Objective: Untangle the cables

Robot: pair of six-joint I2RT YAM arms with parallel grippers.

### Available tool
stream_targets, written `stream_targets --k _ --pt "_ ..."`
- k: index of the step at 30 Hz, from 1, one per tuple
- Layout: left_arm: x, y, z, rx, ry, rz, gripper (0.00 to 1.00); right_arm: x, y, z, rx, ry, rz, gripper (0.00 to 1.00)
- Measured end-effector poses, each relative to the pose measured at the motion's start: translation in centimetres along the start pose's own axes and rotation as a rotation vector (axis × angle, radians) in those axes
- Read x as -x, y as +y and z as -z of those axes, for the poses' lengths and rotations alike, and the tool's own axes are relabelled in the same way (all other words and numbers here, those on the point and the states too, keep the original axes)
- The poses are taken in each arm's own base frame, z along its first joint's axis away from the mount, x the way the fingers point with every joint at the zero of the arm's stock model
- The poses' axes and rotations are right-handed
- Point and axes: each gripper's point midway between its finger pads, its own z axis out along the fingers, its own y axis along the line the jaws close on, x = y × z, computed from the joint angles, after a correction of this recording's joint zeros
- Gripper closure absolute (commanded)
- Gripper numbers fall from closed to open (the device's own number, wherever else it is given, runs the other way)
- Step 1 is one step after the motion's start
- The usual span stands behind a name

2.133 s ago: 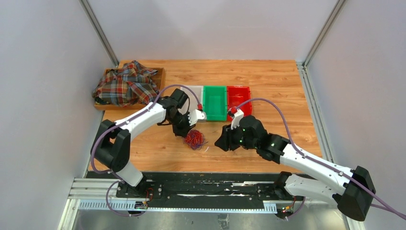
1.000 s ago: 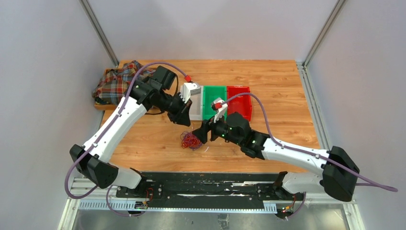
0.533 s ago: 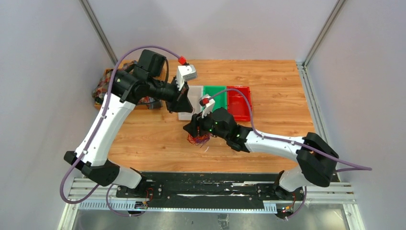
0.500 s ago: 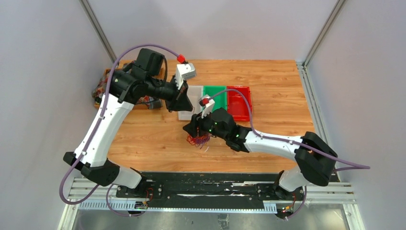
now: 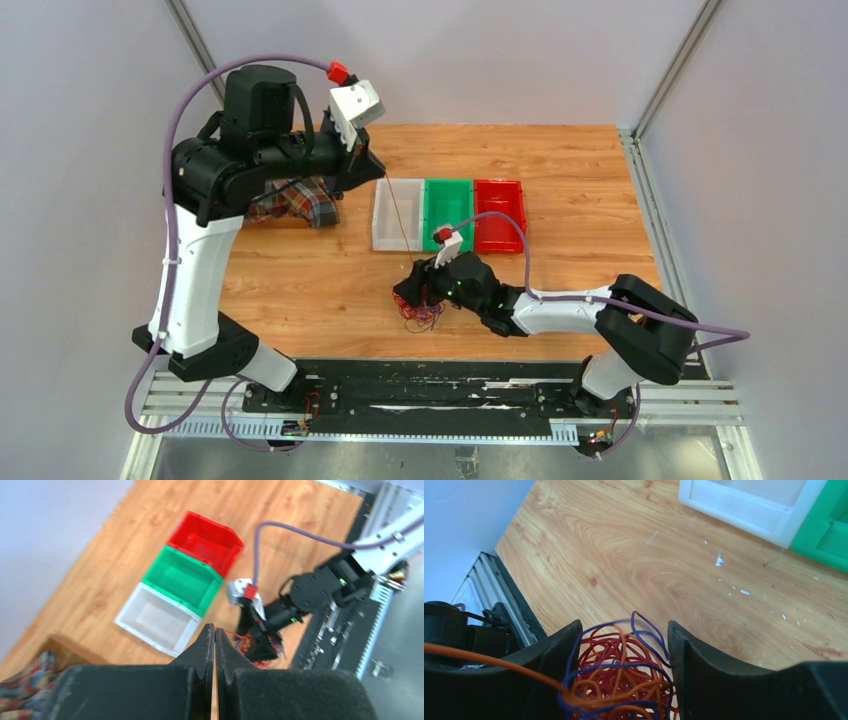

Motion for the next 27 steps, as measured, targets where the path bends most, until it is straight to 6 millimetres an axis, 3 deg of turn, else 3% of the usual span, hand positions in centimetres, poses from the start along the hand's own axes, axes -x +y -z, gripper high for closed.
stream_targets --k 9,14,17,21,25,27 --pt "3.8 4.4 3.6 0.328 -0.144 -0.072 1.00 -2.1 -1.7 0.3 -0.074 0.021 0.008 0.30" --pt "3.2 5.4 5.0 0.436 -0.182 -0.076 1.00 -2.7 -2.3 1.1 -0.102 0.027 0.015 0.23" --pt "-0.1 5.6 4.2 0.456 -0.134 -0.059 1.00 -2.7 -2.5 2.4 -0.112 0.037 0.028 0.19" --pt "-7.8 5.5 1.4 0.444 0.032 -0.021 1.00 -1.6 -1.8 3.7 -0.096 0.031 0.053 0.18" --pt "-16.2 5.4 -1.4 0.414 0.246 0.015 1.00 -1.7 -1.5 4.4 -0.085 0.067 0.088 0.28" --pt "-18.5 5.4 -2.0 0.404 0.309 0.017 1.00 -2.0 -1.5 4.7 -0.084 0.102 0.110 0.33"
